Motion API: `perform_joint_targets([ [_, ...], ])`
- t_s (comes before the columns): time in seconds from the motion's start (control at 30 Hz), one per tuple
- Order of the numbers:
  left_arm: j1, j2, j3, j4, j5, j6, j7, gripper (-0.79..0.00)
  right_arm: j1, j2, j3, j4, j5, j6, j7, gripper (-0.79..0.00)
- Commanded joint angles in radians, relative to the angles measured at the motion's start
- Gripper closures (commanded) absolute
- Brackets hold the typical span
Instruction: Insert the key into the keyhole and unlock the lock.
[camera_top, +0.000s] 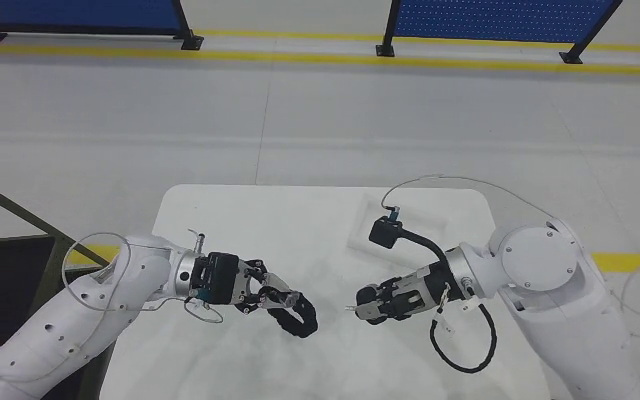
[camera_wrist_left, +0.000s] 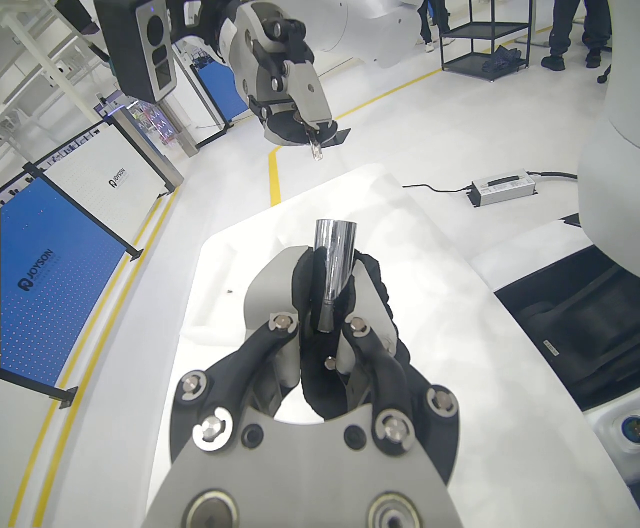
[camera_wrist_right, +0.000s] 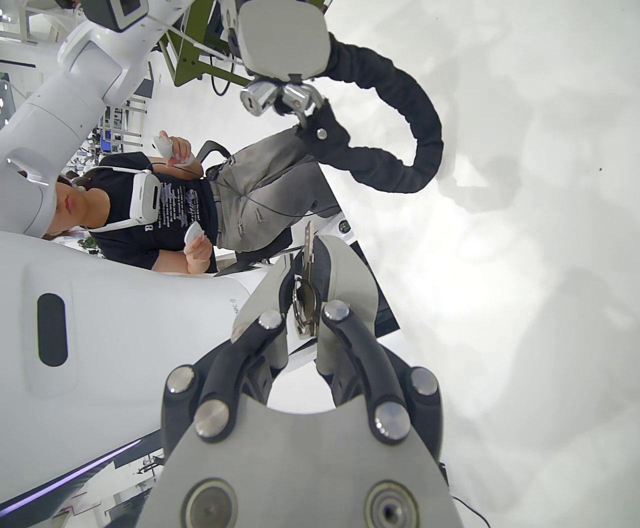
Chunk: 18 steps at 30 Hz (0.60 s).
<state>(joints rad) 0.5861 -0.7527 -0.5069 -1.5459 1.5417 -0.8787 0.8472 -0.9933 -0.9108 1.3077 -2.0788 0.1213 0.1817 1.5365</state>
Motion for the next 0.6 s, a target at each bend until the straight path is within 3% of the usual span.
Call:
perform_joint_targets([
  [0.0, -0.012, -0.017, 0.01, 0.002, -0.003, -0.001, -0.019, 0.0, 0.028, 0.005, -0.021, -0.023, -0.001, 0.044, -0.001, 0.0],
  [0.37, -0.07, -0.134, 0.085, 0.073, 0.005, 0.049, -0.008, 0.0, 0.169, 0.02, -0.126, -0.039, 0.056, 0.16, -0.058, 0.0],
  [0.57, -0.095, -0.182, 0.109, 0.104, 0.027, 0.05, 0.007, 0.0, 0.214, 0.044, -0.204, -0.03, 0.025, 0.2, -0.098, 0.0],
])
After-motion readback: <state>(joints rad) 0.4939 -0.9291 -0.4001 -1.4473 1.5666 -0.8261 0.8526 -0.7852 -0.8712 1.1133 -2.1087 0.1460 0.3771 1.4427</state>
